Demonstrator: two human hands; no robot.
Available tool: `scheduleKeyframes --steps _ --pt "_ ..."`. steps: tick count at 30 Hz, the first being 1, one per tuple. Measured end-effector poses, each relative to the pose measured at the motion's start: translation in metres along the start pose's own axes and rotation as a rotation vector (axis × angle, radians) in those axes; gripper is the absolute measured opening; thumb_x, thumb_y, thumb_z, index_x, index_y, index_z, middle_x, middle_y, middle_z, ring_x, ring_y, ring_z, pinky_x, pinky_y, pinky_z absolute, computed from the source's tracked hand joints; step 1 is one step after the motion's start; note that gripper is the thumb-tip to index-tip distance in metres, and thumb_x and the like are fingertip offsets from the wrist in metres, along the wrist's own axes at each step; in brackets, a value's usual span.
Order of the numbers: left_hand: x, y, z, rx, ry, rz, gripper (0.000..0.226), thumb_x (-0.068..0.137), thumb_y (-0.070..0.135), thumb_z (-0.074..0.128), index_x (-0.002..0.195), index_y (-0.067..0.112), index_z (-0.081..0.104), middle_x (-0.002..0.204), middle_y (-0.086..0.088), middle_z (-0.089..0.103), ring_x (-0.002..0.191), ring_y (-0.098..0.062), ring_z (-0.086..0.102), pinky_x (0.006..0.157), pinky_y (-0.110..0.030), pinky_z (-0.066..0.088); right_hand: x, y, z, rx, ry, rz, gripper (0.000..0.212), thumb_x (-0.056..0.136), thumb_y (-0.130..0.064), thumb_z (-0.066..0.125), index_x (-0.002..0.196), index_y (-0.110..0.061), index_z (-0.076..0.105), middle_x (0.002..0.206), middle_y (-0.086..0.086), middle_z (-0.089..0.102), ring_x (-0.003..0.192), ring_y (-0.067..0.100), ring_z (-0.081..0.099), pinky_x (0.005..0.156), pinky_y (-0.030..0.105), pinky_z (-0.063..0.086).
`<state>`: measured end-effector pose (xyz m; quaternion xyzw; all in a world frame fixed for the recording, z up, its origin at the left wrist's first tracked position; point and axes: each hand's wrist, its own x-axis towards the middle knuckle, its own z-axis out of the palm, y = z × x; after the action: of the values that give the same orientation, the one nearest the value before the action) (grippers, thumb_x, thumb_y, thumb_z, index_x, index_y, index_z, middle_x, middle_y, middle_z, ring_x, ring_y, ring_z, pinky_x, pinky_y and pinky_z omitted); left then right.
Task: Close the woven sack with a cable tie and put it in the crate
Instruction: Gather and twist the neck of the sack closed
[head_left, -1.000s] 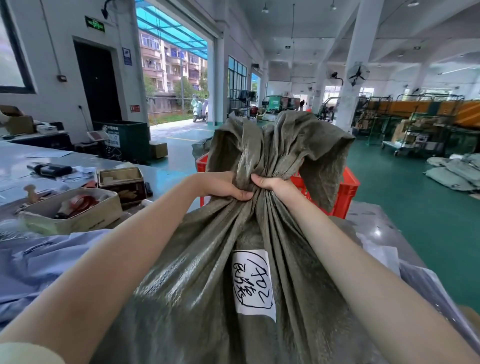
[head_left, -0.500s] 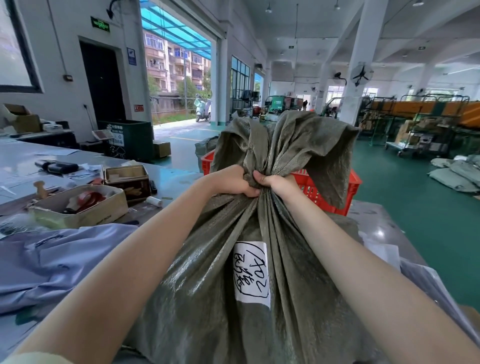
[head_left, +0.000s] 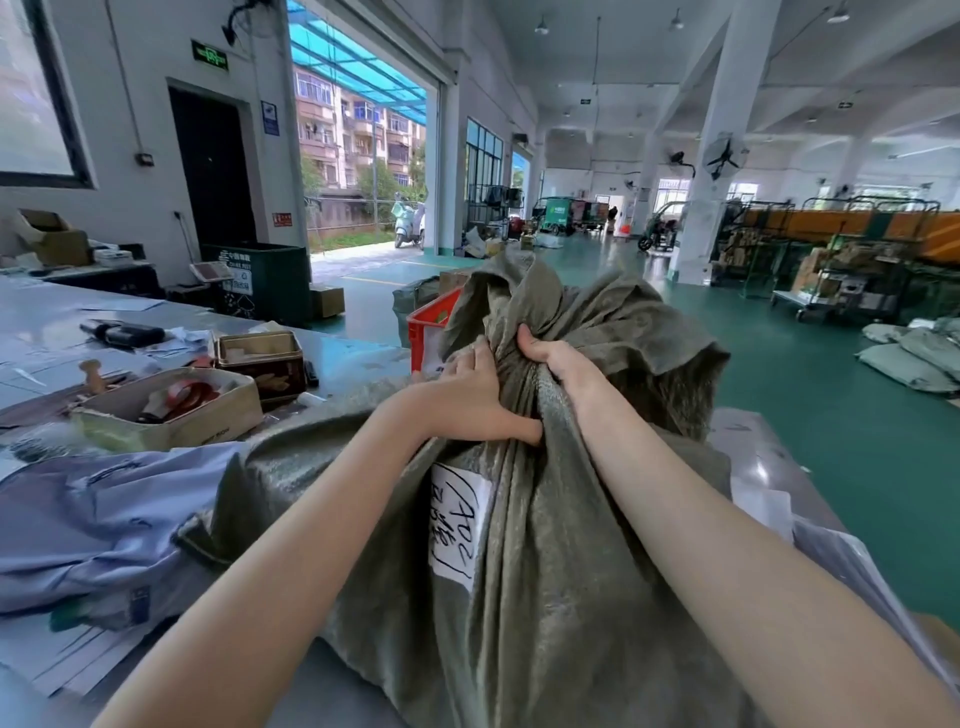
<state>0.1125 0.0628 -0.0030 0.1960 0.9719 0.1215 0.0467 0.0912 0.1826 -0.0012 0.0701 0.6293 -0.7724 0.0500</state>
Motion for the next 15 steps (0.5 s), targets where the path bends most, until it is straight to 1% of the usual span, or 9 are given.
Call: scheduleKeyframes --steps 1,3,5,9,10,11,12,13,15 --pt "-0.002 -0.001 -0.004 0.004 0.006 0.019 0.121 0.074 0.061 0.058 0.145 0.007 -0.023 0.159 -0.011 -0.017 0.148 -0.028 -0.004 0.118 -0.050 0.009 -0.005 0.000 0.001 0.044 -0.007 0.013 0.036 0.096 -0.031 0.044 0.110 -0.003 0.061 0.039 0.003 0.064 0.066 0.022 0.054 0.094 0.039 0.042" --pt "-0.004 -0.002 -0.014 0.017 0.026 0.067 0.122 0.072 0.055 0.065 0.147 0.009 -0.020 0.160 -0.009 -0.012 0.148 -0.026 -0.001 0.120 -0.048 0.011 -0.010 -0.002 0.001 0.133 0.000 0.048 0.034 0.095 -0.035 0.046 0.089 -0.005 0.062 0.039 0.005 0.064 0.058 0.024 0.060 0.087 0.040 0.045" --pt "-0.003 0.002 -0.023 0.046 0.050 0.115 0.118 0.073 0.044 0.068 0.148 0.010 -0.016 0.161 -0.008 -0.001 0.148 -0.024 0.008 0.119 -0.048 0.013 -0.013 -0.004 0.002 0.241 0.014 0.042 0.039 0.095 -0.036 0.044 0.074 -0.007 0.057 0.036 0.006 0.062 0.046 0.025 0.062 0.096 0.042 0.042" --pt "0.012 0.020 -0.036 0.126 0.041 0.185 0.110 0.072 0.029 0.067 0.150 0.012 -0.010 0.154 -0.012 0.025 0.133 -0.029 0.037 0.111 -0.052 0.029 -0.011 -0.003 -0.007 0.627 -0.056 -0.042 0.037 0.099 -0.032 0.036 0.079 -0.008 0.056 0.048 0.010 0.069 0.039 0.019 0.066 0.104 0.039 0.034" --pt "0.017 0.025 -0.036 0.136 0.023 0.191 0.108 0.073 0.026 0.066 0.150 0.011 -0.008 0.147 -0.014 0.035 0.122 -0.029 0.045 0.106 -0.047 0.035 -0.009 -0.001 -0.011 0.648 -0.047 -0.058 0.037 0.100 -0.030 0.034 0.079 -0.008 0.055 0.061 0.015 0.073 0.052 0.019 0.071 0.108 0.038 0.031" --pt "0.024 0.030 -0.034 0.144 -0.001 0.189 0.104 0.073 0.023 0.065 0.151 0.010 -0.003 0.140 -0.015 0.044 0.113 -0.029 0.049 0.098 -0.042 0.040 -0.008 0.001 -0.015 0.659 -0.018 -0.062 0.037 0.100 -0.029 0.033 0.078 -0.007 0.053 0.086 0.021 0.075 0.077 0.019 0.074 0.111 0.038 0.027" --pt "0.030 0.035 -0.031 0.159 -0.029 0.185 0.099 0.072 0.021 0.064 0.150 0.009 0.005 0.132 -0.016 0.049 0.107 -0.029 0.051 0.092 -0.037 0.042 -0.007 0.005 -0.022 0.668 0.008 -0.052 0.037 0.100 -0.027 0.032 0.077 -0.006 0.052 0.115 0.024 0.067 0.109 0.020 0.065 0.112 0.038 0.024" --pt "0.039 0.040 -0.026 0.182 -0.061 0.182 0.089 0.071 0.020 0.064 0.146 0.007 0.018 0.124 -0.016 0.053 0.101 -0.029 0.052 0.085 -0.034 0.043 -0.008 0.008 -0.029 0.672 0.048 -0.036 0.038 0.100 -0.026 0.032 0.075 -0.005 0.050 0.129 0.023 0.058 0.129 0.022 0.049 0.112 0.038 0.023" --pt "0.054 0.048 -0.011 0.206 -0.125 0.176 0.059 0.069 0.016 0.061 0.123 0.006 0.041 0.114 -0.016 0.058 0.088 -0.027 0.051 0.074 -0.031 0.043 -0.008 0.018 -0.043 0.624 0.114 0.024 0.040 0.100 -0.026 0.034 0.071 -0.003 0.048 0.119 0.029 0.062 0.138 0.025 0.035 0.111 0.040 0.024"
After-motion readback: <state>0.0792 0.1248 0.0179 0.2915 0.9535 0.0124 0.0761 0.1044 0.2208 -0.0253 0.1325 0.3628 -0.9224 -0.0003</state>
